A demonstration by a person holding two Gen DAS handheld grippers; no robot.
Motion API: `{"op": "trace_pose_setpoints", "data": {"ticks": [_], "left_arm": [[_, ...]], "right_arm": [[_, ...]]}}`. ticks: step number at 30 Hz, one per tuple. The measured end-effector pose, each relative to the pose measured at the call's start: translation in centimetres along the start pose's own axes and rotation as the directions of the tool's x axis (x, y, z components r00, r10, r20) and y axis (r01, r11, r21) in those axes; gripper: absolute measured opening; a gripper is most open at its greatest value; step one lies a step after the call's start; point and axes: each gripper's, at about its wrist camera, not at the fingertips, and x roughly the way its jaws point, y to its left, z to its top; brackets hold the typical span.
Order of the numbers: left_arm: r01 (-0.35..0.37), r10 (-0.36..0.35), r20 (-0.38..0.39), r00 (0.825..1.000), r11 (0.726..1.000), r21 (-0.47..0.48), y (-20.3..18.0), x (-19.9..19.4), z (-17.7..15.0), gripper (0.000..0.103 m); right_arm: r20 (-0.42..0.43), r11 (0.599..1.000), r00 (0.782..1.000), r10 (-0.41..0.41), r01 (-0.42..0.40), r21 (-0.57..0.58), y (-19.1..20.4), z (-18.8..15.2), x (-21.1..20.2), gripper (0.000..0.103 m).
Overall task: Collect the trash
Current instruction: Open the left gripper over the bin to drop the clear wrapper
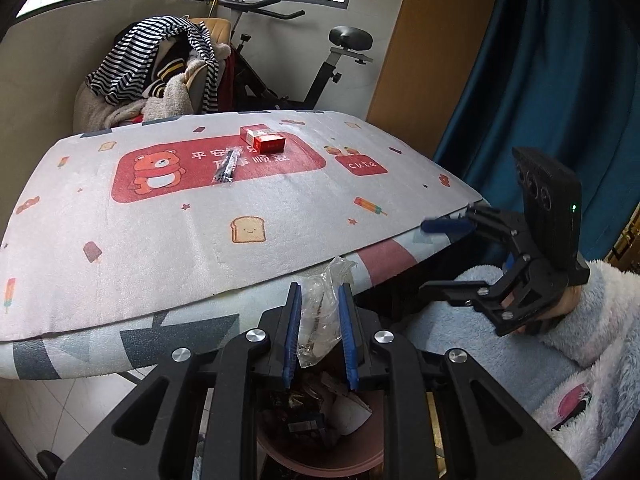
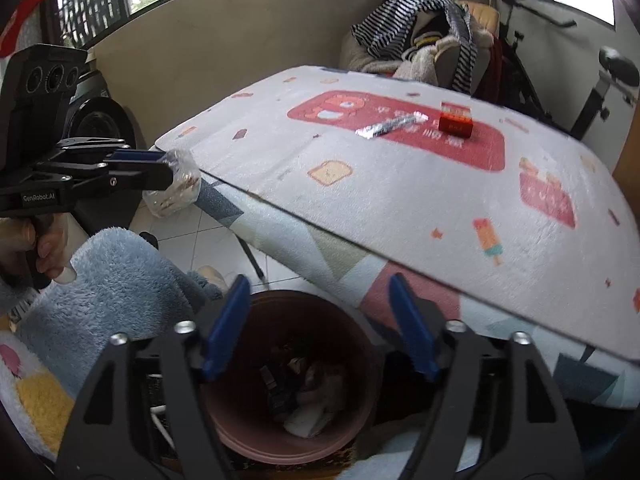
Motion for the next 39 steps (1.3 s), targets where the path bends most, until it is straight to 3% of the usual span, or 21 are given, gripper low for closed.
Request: {"op": "trace_pose_setpoints", "data": {"ticks": [2,4,9,17,26,39], "left_arm": [[0.014,-0.014,0.0,1.0,1.0,0.007,0.0,0.1,-0.4,0.02],[0.019,-0.019,-0.007,1.0,1.0,0.024,0.0,0.4,-0.9,0.02],[0.021,-0.02,-0.047,0.999,0.999,0.031,0.3,1.9,-2.7,0.02],[0.038,-0.036,-0.086,0.996,0.999,0.025,0.7,4.0,-4.7,0.02],[0.051,-0.054,-0.085,0.995,0.998,-0.033,1.3,4.6,-5.2,0.02],[0.062,-0.063,-0.127,0.99,0.998,-0.012,0.2,6.0,-5.4,0.021]], "right_arm": [[0.024,0.999,1.0,-0.009,0.01,-0.036,-0.5,-0.2,-0.4,0.095],[0.024,0.995,0.999,-0.044,0.046,-0.085,-0.7,-0.6,-0.6,0.097],[0.008,0.997,1.0,-0.028,0.028,-0.067,-1.2,-1.6,0.1,0.097],[-0.009,0.992,0.996,-0.087,0.086,-0.087,0.1,-1.9,1.2,0.097],[-0.019,0.996,0.997,-0.078,0.077,-0.044,-1.7,-2.1,2.0,0.097],[-0.006,0.997,0.998,-0.067,0.067,0.036,-3.2,-2.1,2.4,0.097]]}}
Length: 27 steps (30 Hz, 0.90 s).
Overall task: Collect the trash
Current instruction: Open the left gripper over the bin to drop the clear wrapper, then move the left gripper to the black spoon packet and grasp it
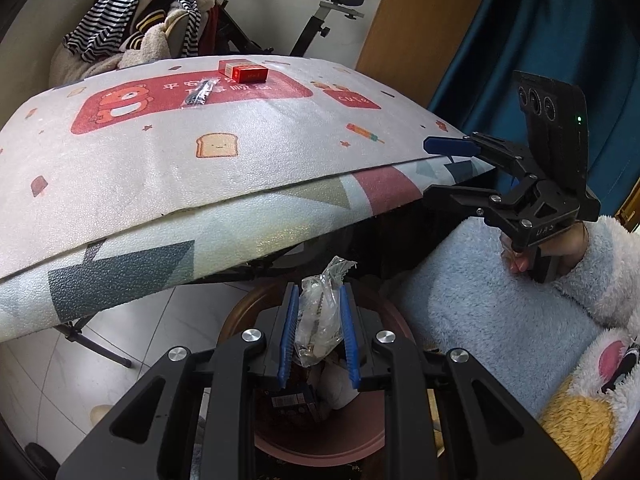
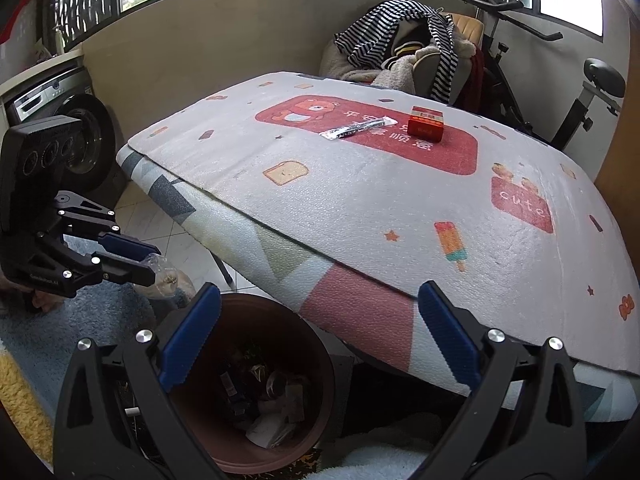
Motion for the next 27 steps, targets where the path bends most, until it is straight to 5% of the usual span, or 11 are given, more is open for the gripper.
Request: {"op": "trace_pose_setpoints", "data": {"ticks": [4,13,27], "left_arm": [[0.007,-0.007,0.006,1.0,1.0,-0.008,0.1,-0.1,0.0,0.032],[-0.059,0.062,0.052,0.997,0.997,-0.049,0.7,-0.6,0.3,0.096],[-0.164,0.167,0.053,0.984,0.985,-0.057,1.1,-0.4,0.4,0.097]], "right_arm": [[-0.001,1.0,1.0,0.001,-0.001,0.0,-0.1,0.0,0.0,0.097],[0.0,1.0,1.0,0.0,0.0,0.0,-0.2,0.0,0.0,0.097],[0.001,1.0,1.0,0.0,0.0,0.0,-0.2,0.0,0.0,0.097]]}}
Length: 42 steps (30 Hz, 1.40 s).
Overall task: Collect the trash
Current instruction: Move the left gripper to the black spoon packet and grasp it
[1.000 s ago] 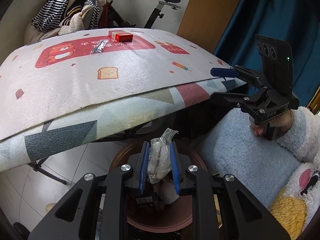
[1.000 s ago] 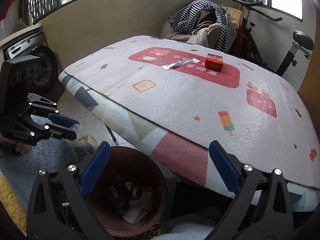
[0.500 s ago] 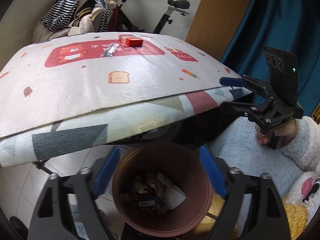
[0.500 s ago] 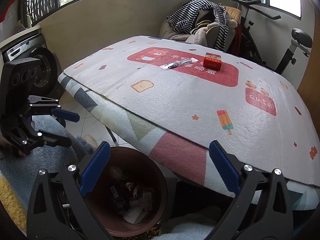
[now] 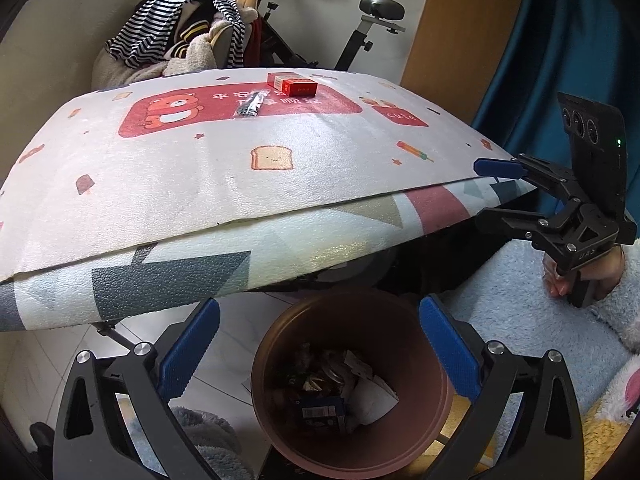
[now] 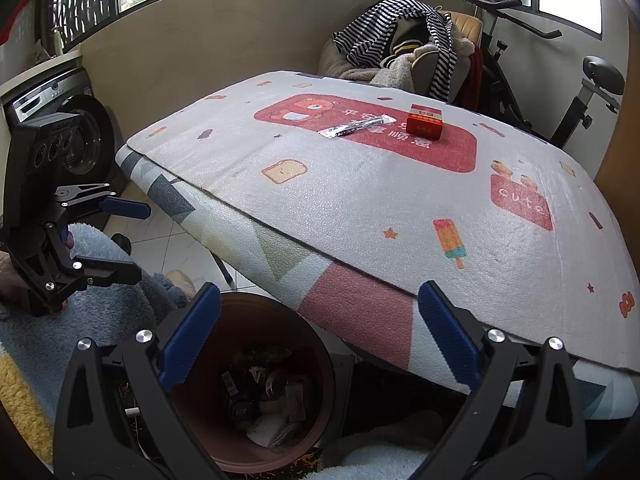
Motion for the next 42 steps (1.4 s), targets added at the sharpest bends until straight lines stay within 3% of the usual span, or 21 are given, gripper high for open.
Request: {"op": "trace_pose_setpoints", "data": {"ticks": [8,17,27,33,37,42], "left_arm": [[0.026,-0.026,0.095,0.995,1.0,0.004,0.6,-2.4,1.6,0.097],[-0.032,0.024,0.174,0.985,0.998,0.047,2.5,-2.1,8.7,0.097],[-0.01,0.002,0.089,0.996,0.996,0.092,4.9,4.7,17.7,0.097],[-0.056,0.053,0.033,0.998,0.994,0.095,5.7,10.9,21.1,0.097],[-0.098,0.097,0.014,0.995,0.99,0.098,6.4,14.3,22.4,0.097],[-0.116,0.119,-0.027,0.992,0.987,0.116,7.4,17.2,24.3,0.087]], "right_arm": [[0.002,0.998,1.0,-0.025,0.025,0.06,-1.0,0.0,0.1,0.097],[-0.02,0.98,0.998,-0.059,0.062,0.189,-2.7,2.2,-0.2,0.097],[-0.038,0.95,0.978,-0.205,0.208,0.231,-4.7,6.0,1.3,0.097],[-0.064,0.92,0.96,-0.271,0.278,0.277,-7.7,8.5,2.6,0.097],[-0.053,0.904,0.963,-0.266,0.268,0.333,-9.7,8.9,3.4,0.097],[-0.045,0.893,0.969,-0.244,0.242,0.38,-11.9,8.3,4.0,0.097]]}}
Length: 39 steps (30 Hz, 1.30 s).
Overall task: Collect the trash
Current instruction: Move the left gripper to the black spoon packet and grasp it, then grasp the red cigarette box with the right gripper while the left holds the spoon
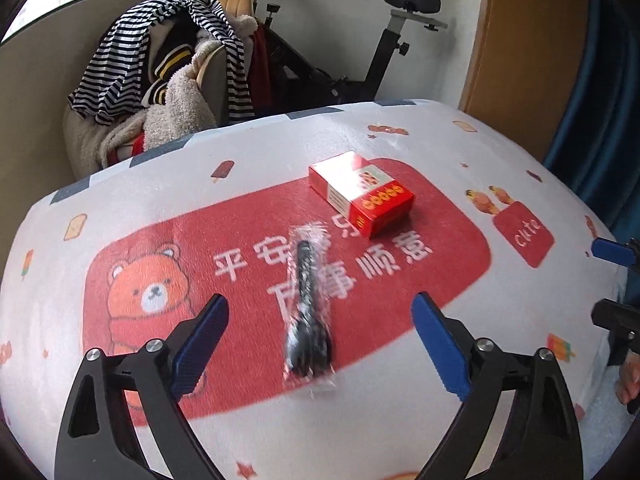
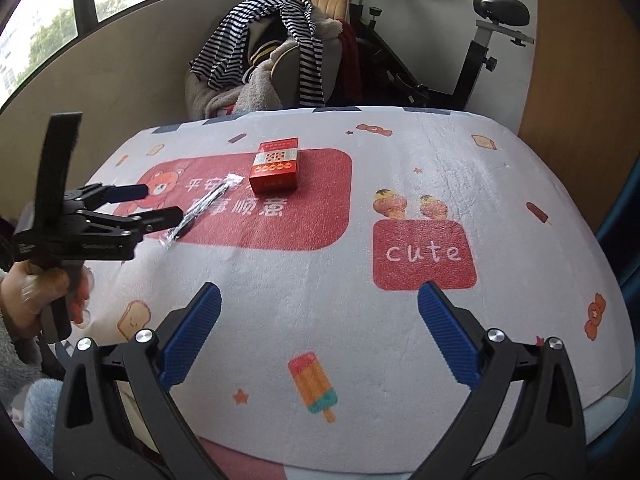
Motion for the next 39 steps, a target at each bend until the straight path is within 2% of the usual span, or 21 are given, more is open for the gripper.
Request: {"op": "trace_pose_setpoints", "data": {"ticks": [3,7,9,11,13,14,15,20,26,31,36,39], "left_arm": [[-0.011,0.011,-0.043,0.999,1.0,-0.002,0.3,1.7,0.6,0.079],[-0.011,0.009,-0.096,0.995,1.0,-0.013,0.7,3.6,0.8,0.074],[-0.025,0.024,-0.121,0.992,1.0,-0.007,0.7,4.2,0.5,0.058],[-0.031,0.032,-0.118,0.992,0.999,0.005,0.6,4.1,0.1,0.056],[-0.02,0.022,-0.115,0.993,1.0,0.015,0.5,3.8,-0.2,0.04],[-0.023,0.025,-0.114,0.993,1.0,0.019,0.5,3.5,-0.4,0.019],[-0.033,0.035,-0.115,0.993,0.999,0.022,0.5,3.3,-0.6,0.014],[0.012,-0.014,-0.062,0.998,1.0,-0.025,0.9,0.7,-1.4,0.012],[0.072,-0.069,0.027,0.997,0.99,-0.123,2.8,-3.7,-1.6,0.012],[0.061,-0.054,0.049,0.997,0.987,-0.149,4.0,-6.4,-3.0,0.012],[0.054,-0.041,0.067,0.997,0.977,-0.208,6.0,-8.2,-5.1,0.012],[0.046,-0.03,0.076,0.997,0.973,-0.228,6.8,-9.0,-6.4,0.012]], "right_arm": [[-0.008,1.0,1.0,0.007,-0.007,0.022,-0.5,0.6,0.5,0.097],[-0.016,1.0,1.0,0.009,-0.009,0.027,-0.8,1.2,1.4,0.097],[-0.017,1.0,1.0,0.004,-0.004,0.021,-0.8,1.0,1.3,0.097],[-0.015,1.0,1.0,-0.001,0.001,0.023,-1.0,1.0,1.2,0.097],[-0.014,0.999,1.0,-0.001,0.002,0.032,-1.1,0.8,1.1,0.097],[-0.014,0.999,1.0,0.0,0.001,0.042,-1.2,0.8,1.1,0.097],[-0.014,0.999,1.0,0.0,0.001,0.046,-1.0,0.7,1.3,0.097],[-0.003,0.998,1.0,0.001,-0.001,0.061,-0.5,1.3,1.6,0.097],[-0.011,0.999,1.0,-0.004,0.004,-0.044,1.4,4.4,4.3,0.097],[-0.037,0.994,0.999,0.001,-0.005,-0.112,3.5,7.6,7.2,0.097],[-0.086,0.984,0.996,-0.025,0.009,-0.18,6.2,10.5,11.2,0.097],[-0.133,0.979,0.989,-0.07,0.042,-0.202,7.6,12.4,14.6,0.097]]}}
